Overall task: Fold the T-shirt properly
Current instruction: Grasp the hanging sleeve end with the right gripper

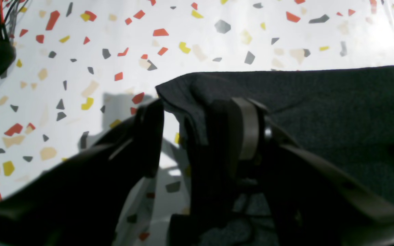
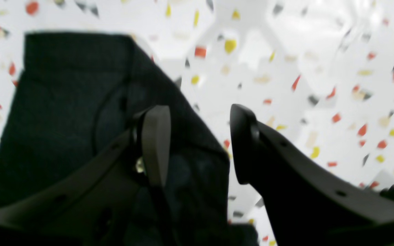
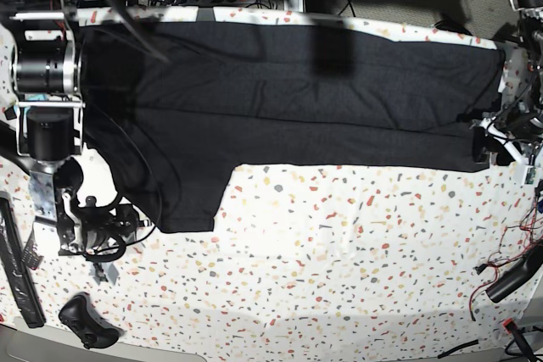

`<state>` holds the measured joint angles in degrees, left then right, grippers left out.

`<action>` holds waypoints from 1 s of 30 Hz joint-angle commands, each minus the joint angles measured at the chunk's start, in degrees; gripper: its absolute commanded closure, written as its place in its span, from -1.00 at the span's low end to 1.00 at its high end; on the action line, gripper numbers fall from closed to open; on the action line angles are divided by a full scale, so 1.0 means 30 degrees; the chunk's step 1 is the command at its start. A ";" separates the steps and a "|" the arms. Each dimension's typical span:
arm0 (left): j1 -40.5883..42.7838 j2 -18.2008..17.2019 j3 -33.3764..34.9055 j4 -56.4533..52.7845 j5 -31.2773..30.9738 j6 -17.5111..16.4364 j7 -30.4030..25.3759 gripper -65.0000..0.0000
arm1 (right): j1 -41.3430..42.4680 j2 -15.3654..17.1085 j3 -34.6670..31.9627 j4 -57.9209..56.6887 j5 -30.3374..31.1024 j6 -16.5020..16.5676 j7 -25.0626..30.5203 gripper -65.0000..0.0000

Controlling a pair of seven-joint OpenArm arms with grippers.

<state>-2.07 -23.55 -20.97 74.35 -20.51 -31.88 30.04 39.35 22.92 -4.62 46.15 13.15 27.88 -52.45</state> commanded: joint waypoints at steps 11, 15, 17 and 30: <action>-0.0306 -0.0408 -0.0124 0.0379 -0.0248 -0.0022 -0.0372 0.11 | 0.0678 -0.1297 -0.2025 0.0270 0.0080 0.0058 -0.0423 0.25; -0.0306 -0.0408 -0.0124 0.0379 -0.0248 -0.0022 -0.0357 0.11 | 0.0612 -0.1290 -0.2113 0.0219 -0.0401 0.0044 -0.0962 0.25; -0.0306 -0.0408 -0.0124 0.0379 -0.0248 -0.0022 -0.0357 0.11 | 0.0517 -0.1290 -0.2106 0.0051 -0.0415 0.0051 -0.0860 0.25; -0.0306 -0.0408 -0.0124 0.0379 -0.0248 -0.0022 -0.0364 0.11 | 0.0495 -0.1290 -0.2106 -0.1166 -0.1974 -0.0809 0.0452 0.55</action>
<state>-2.07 -23.55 -20.97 74.35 -20.53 -31.88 30.04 38.59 18.50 -11.11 41.95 7.38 25.78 -51.70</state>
